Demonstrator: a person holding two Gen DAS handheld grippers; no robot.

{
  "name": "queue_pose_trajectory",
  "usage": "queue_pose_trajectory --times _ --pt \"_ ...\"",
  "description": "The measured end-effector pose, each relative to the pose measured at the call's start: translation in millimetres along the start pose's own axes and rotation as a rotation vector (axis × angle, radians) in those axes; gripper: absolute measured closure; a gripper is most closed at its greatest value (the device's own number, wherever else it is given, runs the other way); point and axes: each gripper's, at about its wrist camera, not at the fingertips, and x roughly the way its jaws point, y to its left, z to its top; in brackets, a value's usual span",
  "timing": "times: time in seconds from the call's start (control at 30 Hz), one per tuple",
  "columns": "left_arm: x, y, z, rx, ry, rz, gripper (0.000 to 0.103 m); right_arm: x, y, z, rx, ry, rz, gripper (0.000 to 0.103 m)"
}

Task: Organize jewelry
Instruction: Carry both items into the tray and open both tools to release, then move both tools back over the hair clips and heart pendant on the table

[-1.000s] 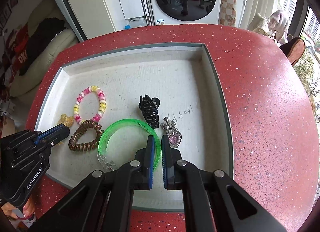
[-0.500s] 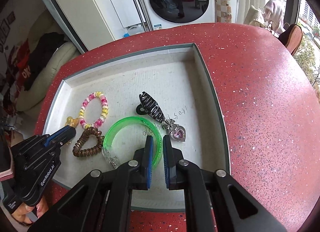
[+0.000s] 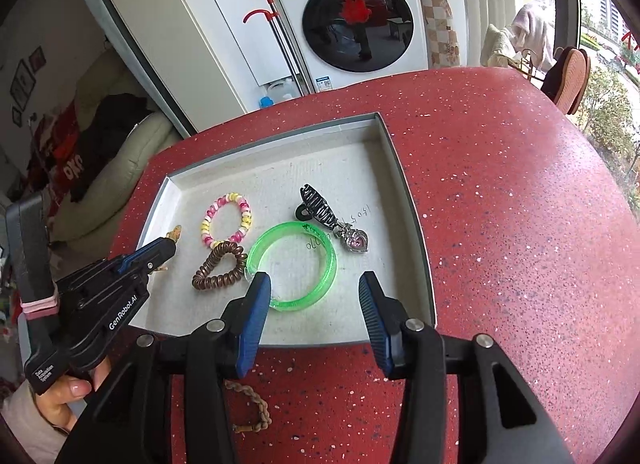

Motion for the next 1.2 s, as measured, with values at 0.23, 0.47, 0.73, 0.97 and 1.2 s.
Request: queue_pose_trajectory --times 0.23,0.47,0.73,0.97,1.2 --pt "-12.6 0.0 -0.2 0.003 -0.024 0.005 0.083 -9.3 1.8 -8.2 -0.001 0.000 0.012 0.053" --pt "-27.3 1.3 1.3 -0.004 -0.051 0.003 0.083 -20.3 2.3 -12.4 0.012 -0.017 0.018 0.048" --pt "-37.5 8.7 -2.4 -0.032 -0.100 0.026 0.000 -33.6 5.5 -17.4 0.004 -0.036 0.025 0.037" --pt "-49.7 16.7 -17.0 -0.057 -0.131 0.048 0.000 -49.8 9.2 -22.6 0.008 -0.093 0.039 0.007" --pt "-79.8 20.5 -40.0 -0.070 -0.140 0.036 0.000 -74.7 7.6 -34.5 0.033 -0.193 0.086 0.000"
